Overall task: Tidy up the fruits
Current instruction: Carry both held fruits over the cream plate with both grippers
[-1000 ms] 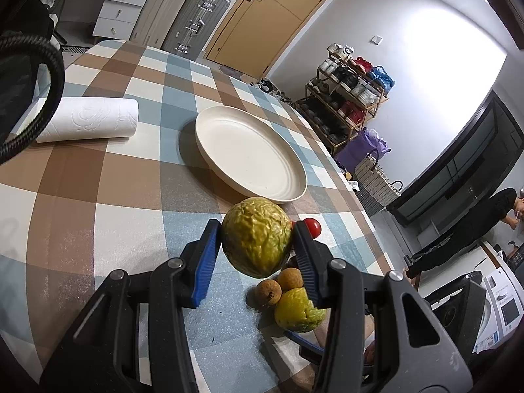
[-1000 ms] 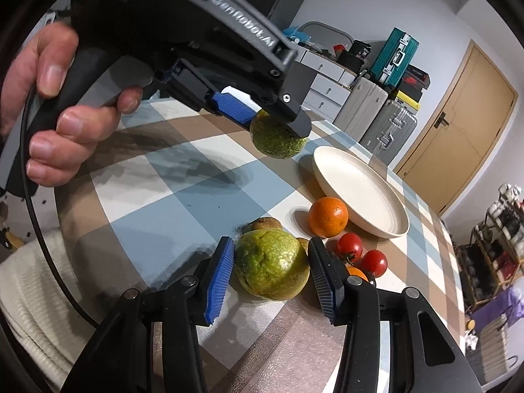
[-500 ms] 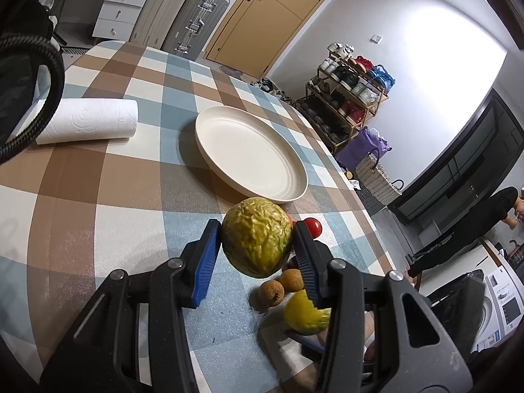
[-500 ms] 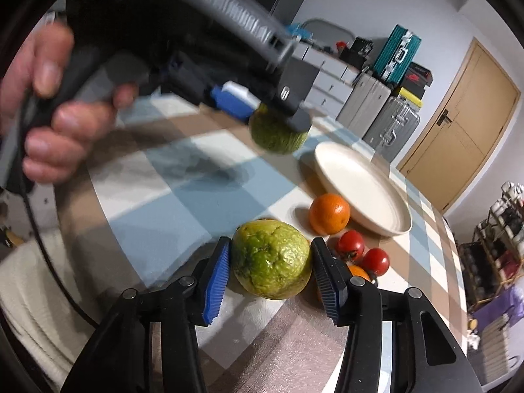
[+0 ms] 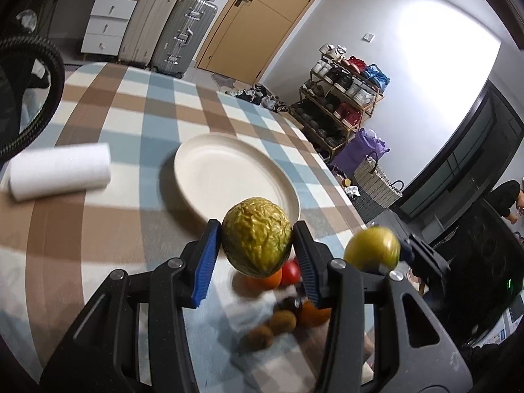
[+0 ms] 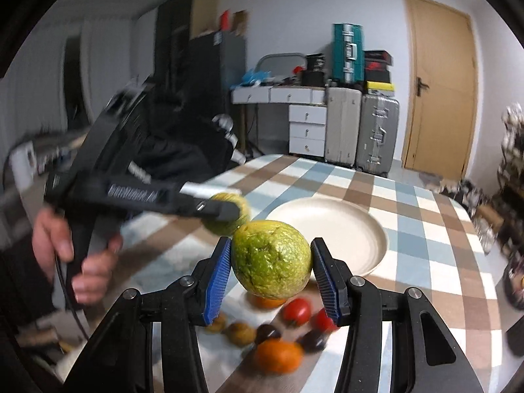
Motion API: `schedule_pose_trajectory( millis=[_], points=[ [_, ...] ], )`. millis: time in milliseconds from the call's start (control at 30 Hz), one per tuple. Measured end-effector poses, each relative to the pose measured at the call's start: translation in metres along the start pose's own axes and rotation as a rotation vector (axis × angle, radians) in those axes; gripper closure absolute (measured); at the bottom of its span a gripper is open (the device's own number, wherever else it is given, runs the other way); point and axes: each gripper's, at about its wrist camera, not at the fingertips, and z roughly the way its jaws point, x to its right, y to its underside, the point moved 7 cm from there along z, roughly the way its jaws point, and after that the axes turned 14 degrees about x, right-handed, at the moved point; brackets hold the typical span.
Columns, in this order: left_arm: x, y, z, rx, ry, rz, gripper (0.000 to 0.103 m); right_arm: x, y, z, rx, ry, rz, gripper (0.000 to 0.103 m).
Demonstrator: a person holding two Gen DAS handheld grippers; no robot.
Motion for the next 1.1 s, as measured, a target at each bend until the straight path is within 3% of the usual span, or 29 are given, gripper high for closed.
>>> schedule_pose_trajectory(
  millis=[267,533,800,1100],
  points=[
    [0.004,-0.040,0.045,0.001,-0.013,0.024,0.061,0.074,-0.039,0.032,0.015,0.006,0.149,0.053],
    [-0.008,-0.061,0.111,-0.037,-0.042,0.011,0.061,0.127,-0.048,0.096,-0.046,-0.021,0.289,0.053],
    [-0.029,-0.066,0.173,-0.100,-0.087,0.054,0.061,0.140,-0.016,0.165,-0.179,-0.056,0.339,0.053],
    [-0.052,-0.053,0.210,-0.150,-0.105,0.028,0.061,0.154,0.018,0.202,-0.278,-0.020,0.446,0.053]
  ],
)
